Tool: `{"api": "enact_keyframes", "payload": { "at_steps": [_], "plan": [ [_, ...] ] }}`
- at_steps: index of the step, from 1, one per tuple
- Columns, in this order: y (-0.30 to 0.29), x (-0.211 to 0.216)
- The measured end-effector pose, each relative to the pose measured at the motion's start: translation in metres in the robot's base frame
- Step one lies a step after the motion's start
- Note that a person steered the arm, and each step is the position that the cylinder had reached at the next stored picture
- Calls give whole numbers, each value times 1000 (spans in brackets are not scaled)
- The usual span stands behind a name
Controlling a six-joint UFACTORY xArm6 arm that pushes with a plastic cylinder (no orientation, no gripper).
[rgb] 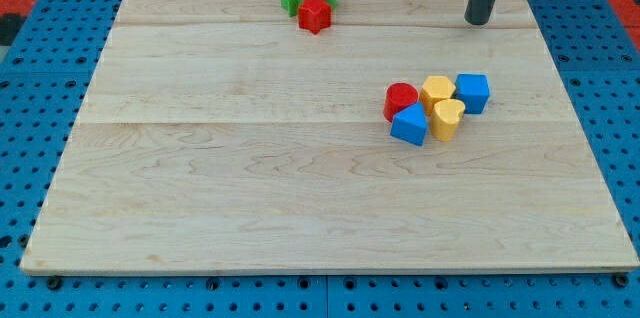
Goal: Move the blue cube and yellow hexagon to the center of the board
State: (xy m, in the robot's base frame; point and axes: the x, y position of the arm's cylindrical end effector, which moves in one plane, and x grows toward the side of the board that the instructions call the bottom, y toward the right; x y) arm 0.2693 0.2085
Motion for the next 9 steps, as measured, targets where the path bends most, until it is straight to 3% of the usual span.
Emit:
{"api": "enact_keyframes", "payload": {
  "at_steps": [5, 6, 8, 9],
  "plan": [
    [-2, 0],
    [20, 19],
    [53, 115],
    [67, 121]
  ]
}}
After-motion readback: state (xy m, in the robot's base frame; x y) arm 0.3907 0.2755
